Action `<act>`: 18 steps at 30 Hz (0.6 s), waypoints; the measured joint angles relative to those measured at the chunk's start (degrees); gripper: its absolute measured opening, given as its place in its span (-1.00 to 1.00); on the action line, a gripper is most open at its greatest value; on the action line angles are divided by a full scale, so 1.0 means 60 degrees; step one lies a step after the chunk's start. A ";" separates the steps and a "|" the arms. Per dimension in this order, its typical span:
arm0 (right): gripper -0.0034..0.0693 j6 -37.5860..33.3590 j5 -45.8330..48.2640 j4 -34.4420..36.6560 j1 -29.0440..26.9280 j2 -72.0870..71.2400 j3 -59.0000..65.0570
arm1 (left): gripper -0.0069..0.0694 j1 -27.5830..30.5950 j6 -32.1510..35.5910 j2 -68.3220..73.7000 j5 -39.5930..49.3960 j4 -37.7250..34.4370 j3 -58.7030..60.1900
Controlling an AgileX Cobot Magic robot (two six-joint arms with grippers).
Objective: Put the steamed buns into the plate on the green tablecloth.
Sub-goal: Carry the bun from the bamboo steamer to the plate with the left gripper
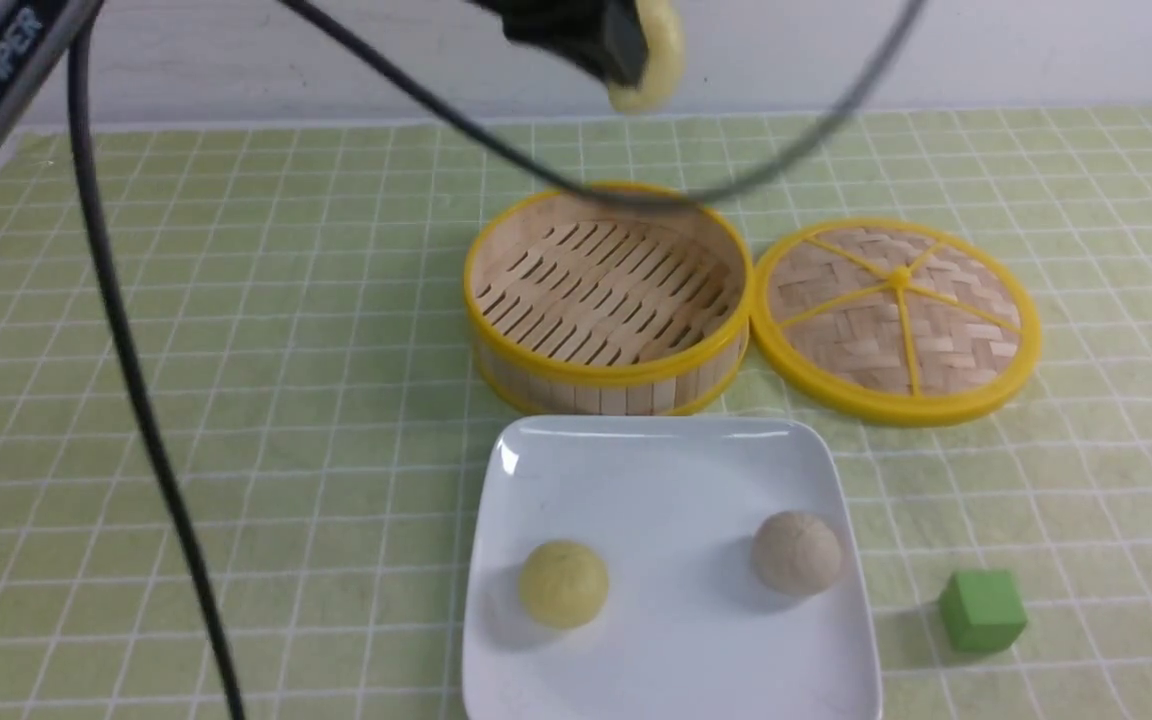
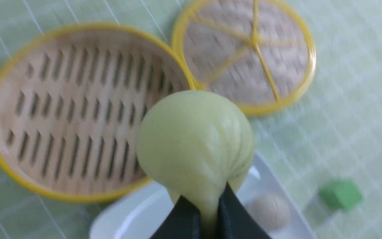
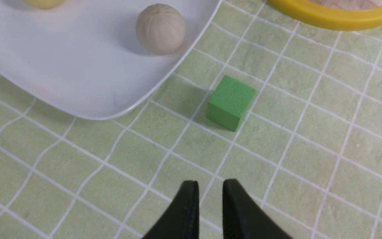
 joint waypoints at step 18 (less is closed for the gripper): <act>-0.50 0.0000 0.0000 0.0000 0.0000 0.0000 0.0002 | -0.74 -0.0445 -0.2455 0.0255 -0.4531 0.1450 0.6758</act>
